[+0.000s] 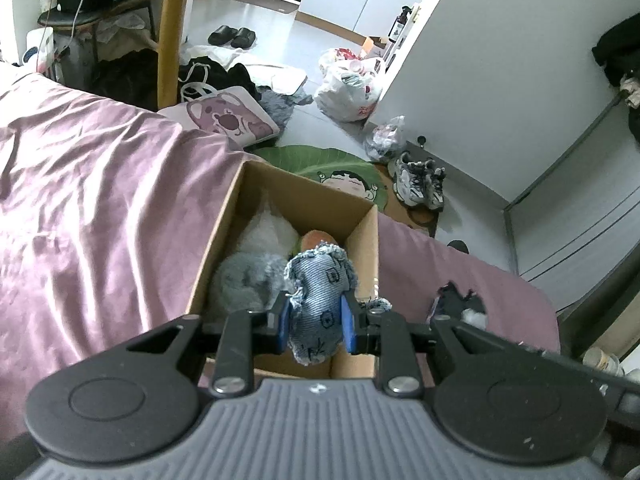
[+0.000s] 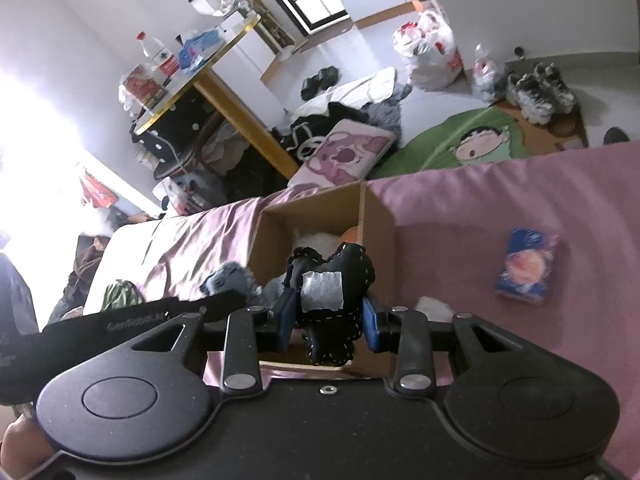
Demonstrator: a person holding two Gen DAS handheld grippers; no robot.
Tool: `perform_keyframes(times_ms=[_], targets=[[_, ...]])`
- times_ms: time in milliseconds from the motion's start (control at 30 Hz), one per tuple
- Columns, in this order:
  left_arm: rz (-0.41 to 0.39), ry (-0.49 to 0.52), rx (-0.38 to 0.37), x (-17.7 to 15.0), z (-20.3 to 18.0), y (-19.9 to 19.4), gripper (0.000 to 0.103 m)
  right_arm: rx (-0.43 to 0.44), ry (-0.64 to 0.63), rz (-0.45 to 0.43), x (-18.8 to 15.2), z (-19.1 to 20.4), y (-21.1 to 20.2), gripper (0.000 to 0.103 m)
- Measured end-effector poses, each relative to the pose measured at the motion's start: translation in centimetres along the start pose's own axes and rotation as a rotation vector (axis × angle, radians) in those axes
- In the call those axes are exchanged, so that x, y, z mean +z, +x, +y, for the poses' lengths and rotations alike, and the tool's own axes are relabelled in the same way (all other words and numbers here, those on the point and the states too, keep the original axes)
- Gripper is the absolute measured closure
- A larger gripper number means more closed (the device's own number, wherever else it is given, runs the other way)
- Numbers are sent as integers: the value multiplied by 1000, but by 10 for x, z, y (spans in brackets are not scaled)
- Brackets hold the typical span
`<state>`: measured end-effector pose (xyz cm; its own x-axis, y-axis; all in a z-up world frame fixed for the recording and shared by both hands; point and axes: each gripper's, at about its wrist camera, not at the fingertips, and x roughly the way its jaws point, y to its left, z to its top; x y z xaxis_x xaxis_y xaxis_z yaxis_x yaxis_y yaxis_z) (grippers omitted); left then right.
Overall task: Organize soft objects
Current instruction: 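Carry the grey-blue plush with the left tool and lace item with the right tool to the box, then open the left tool dropping the plush while the right tool releases the lace item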
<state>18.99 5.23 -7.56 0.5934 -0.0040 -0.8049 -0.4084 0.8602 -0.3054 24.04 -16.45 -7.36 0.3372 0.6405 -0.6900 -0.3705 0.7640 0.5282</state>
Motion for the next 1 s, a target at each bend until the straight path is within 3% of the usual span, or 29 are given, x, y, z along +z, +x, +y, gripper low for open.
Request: perform_keyframes(times_ms=[733, 900, 1000], targets=[[44, -37, -45, 31, 36, 40, 78, -75, -34, 87, -12, 23, 63, 64], [55, -36, -51, 36, 36, 49, 78, -69, -46, 121, -11, 25, 72, 50], [64, -29, -58, 38, 33, 55, 78, -54, -32, 124, -10, 22, 70, 48]])
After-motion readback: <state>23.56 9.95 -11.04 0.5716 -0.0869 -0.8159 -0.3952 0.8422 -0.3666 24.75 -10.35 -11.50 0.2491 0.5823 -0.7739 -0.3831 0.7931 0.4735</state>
